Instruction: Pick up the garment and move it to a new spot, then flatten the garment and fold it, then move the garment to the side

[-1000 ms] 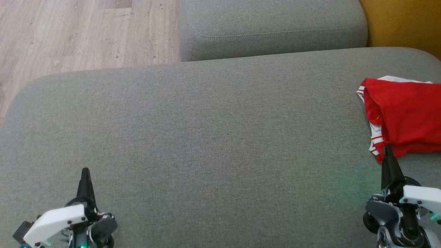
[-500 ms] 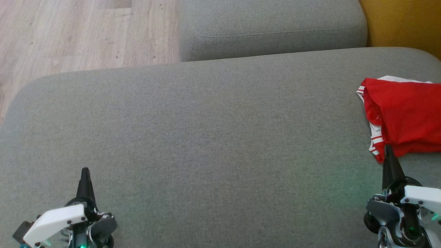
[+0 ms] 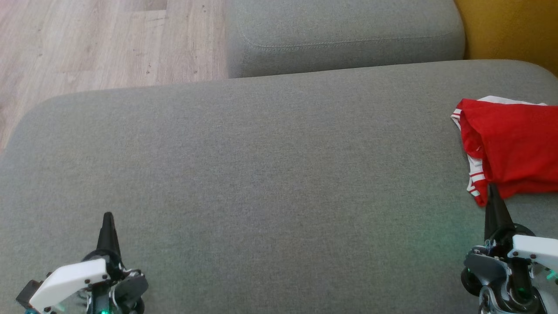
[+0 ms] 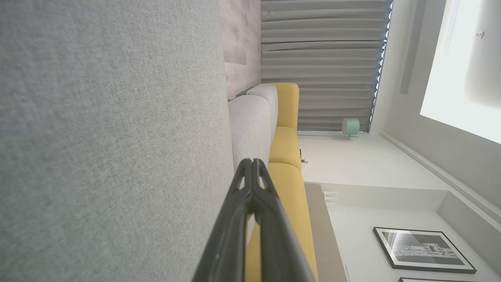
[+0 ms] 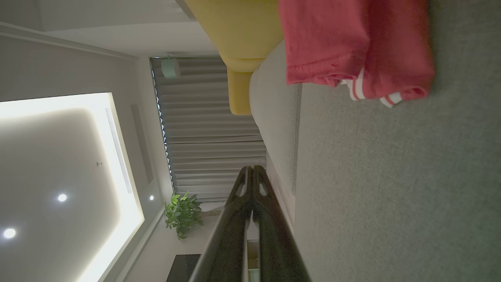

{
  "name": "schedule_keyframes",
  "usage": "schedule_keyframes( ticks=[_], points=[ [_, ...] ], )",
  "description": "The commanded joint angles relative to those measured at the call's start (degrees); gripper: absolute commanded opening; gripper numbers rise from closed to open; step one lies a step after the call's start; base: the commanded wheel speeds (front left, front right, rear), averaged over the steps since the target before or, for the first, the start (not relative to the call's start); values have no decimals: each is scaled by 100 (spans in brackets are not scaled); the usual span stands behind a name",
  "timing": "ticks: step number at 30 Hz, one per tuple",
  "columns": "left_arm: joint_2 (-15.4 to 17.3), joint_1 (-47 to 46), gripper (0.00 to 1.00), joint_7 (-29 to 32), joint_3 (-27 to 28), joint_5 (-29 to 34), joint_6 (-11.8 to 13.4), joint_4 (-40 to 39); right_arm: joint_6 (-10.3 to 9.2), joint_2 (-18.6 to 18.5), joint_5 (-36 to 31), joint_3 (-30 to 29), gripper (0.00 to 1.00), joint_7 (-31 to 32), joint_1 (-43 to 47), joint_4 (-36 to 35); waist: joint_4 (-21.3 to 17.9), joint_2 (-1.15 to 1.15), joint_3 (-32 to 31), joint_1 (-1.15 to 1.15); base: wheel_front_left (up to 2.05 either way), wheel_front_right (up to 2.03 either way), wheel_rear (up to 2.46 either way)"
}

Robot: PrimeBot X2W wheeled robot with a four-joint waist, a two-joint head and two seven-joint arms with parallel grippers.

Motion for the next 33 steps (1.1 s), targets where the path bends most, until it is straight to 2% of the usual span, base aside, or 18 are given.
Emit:
schedule_keyframes(
  ticks=[1, 33],
  points=[
    [48, -282, 0, 17, 228, 49, -38, -163, -4, -48, -23, 100, 0, 65, -303, -173, 0, 0, 0, 0, 0, 0, 0],
    [8, -286, 0, 63, 286, 97, -38, -160, -4, -11, -67, 47, 0, 107, -308, -170, 0, 0, 0, 0, 0, 0, 0]
  ],
)
